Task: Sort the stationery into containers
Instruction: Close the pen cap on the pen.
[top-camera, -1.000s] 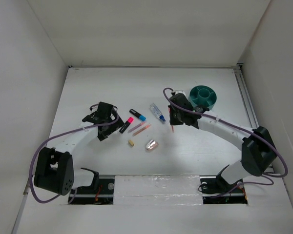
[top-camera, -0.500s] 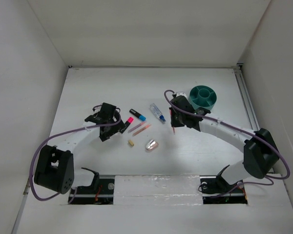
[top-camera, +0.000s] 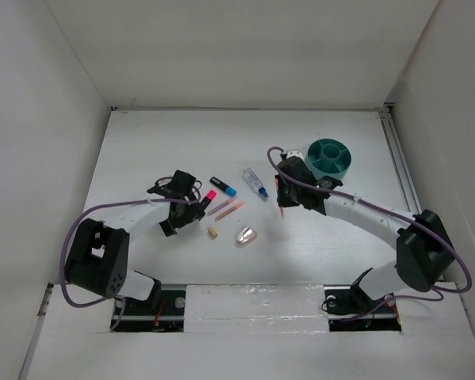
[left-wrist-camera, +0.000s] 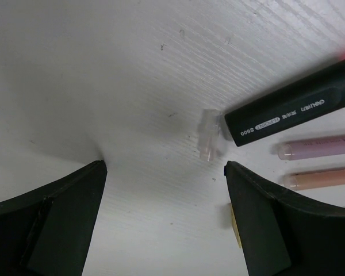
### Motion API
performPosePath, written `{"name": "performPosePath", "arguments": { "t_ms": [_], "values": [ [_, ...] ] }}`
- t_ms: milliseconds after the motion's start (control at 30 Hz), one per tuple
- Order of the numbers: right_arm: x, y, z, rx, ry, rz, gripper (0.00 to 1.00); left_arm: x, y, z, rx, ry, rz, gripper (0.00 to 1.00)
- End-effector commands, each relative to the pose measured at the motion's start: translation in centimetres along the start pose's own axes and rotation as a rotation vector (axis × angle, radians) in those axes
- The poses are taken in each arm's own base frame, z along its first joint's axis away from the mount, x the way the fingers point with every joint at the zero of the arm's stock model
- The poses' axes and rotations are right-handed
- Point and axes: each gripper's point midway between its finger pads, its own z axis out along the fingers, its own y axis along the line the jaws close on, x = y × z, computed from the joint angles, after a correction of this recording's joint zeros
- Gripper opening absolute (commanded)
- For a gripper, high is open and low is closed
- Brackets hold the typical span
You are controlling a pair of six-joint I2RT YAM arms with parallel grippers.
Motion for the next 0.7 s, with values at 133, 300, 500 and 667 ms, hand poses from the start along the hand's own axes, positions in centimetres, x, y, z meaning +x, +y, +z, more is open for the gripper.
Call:
{"name": "performPosePath", "arguments": {
  "t_ms": [133,300,500,667],
  "values": [
    [-1.8,0.6,-1.0,-0.036,-0.071,0.012,0.0,-0.8,0.3,0.5,-0.07,-0.01,-0.006,0.81],
    [-2.4,0.4,-1.2,-0.038,-0.089,0.023,0.0,-1.2,0.4,0.6,-0.089,-0.019,-0.003,0.81],
    [-2.2,0.3,-1.3,-0.038,-0.089,0.014,0.0,-1.3,0.0,0.9,-0.097,-0.012,-0.001,0.75],
    [-2.3,0.5,-1.6,-0.052,-0.092,0.016,0.0,-1.4,0.1,1.3,-0.121,-0.007,0.005,0.69]
  ]
}}
